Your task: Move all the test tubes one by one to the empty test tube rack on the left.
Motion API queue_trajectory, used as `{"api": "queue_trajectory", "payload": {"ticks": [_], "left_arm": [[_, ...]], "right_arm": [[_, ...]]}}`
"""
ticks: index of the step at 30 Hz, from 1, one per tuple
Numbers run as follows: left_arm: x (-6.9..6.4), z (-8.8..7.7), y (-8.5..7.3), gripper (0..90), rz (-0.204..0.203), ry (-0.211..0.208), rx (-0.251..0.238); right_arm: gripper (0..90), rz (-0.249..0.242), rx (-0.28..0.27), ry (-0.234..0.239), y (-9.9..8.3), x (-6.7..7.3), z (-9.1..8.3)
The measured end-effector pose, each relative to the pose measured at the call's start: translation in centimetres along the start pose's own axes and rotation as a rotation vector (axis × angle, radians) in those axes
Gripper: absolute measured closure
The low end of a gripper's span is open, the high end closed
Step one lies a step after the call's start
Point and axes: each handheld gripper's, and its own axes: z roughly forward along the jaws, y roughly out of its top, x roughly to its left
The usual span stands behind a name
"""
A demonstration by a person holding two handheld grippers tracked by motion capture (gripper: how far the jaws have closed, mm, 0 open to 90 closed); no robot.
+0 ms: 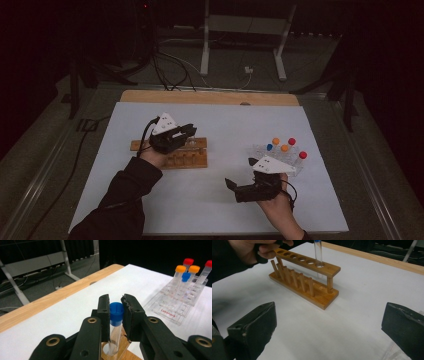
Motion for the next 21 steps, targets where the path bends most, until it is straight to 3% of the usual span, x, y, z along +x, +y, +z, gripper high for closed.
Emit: {"api": "queue_trajectory", "payload": {"ticks": [11,15,20,21], "left_arm": [[-0.2,0.8,-1.7,78.0,-0.012,0.005,0.045],[-0.3,1.2,-2.0,78.0,0.004,0.012,0.07],[-0.3,1.3,-2.1,77.9,-0.004,0.011,0.075],[-0.4,1.3,-2.1,77.9,0.01,0.018,0.078]], "right_arm": [[0.0,0.001,-0.007,0.006,0.0,0.0,-0.1],[0.0,-0.002,-0.006,0.006,-0.1,0.0,-0.1],[0.0,0.0,-0.01,0.01,0.0,0.0,-0.1],[0.0,0.0,-0.011,0.01,0.0,0.0,-0.1]]}}
